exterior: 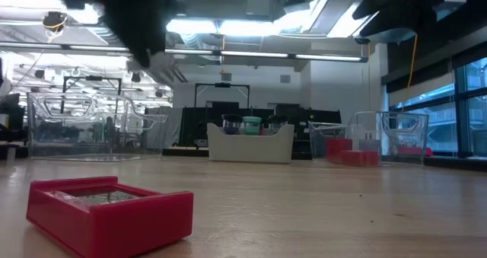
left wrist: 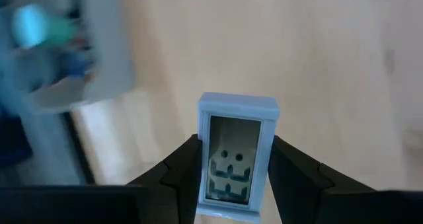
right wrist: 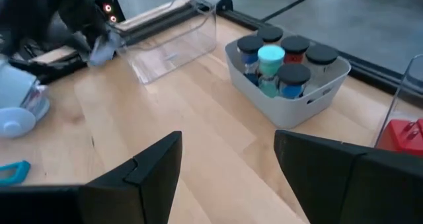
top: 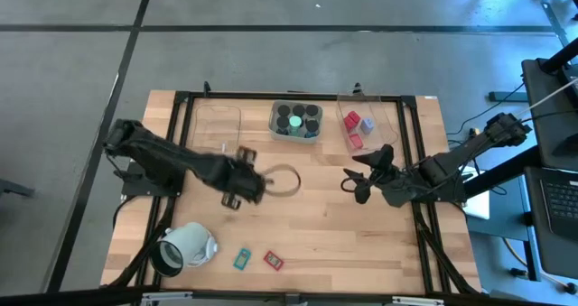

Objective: Pick & Place Office items
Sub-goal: Put the white digital timer into the left transparent bin

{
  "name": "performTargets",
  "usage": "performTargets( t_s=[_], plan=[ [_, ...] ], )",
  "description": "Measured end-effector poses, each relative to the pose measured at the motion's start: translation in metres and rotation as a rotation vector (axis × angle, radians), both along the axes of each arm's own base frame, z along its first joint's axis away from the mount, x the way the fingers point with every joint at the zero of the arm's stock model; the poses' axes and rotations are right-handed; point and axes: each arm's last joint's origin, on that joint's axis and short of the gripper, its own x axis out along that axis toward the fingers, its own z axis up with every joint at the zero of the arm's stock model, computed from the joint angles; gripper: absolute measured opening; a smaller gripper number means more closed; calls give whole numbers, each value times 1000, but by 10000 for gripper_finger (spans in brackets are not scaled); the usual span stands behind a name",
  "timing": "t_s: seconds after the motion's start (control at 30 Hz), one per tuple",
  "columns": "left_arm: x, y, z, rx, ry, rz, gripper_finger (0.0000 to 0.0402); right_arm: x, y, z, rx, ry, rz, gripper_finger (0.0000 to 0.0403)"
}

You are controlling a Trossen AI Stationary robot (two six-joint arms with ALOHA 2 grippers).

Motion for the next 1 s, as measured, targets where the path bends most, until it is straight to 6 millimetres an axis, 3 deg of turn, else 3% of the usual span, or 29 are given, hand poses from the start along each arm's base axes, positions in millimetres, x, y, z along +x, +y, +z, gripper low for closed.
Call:
performTargets(
  t_s=[0.3,0.57,0.73,1.0],
  plan=[
    [-55,67,65,-19,-282,383,144,7,5,-9,18,42,13,245],
    [-97,107,87,-31,-553,936,145,10,7,-14,5,63,11,245],
    [-105,123,80,-6,-576,1130,145,11,7,-15,-1,68,9,245],
    [-112,141,20,-14,-420,1288,145,11,7,-15,-4,67,7,245]
  ],
)
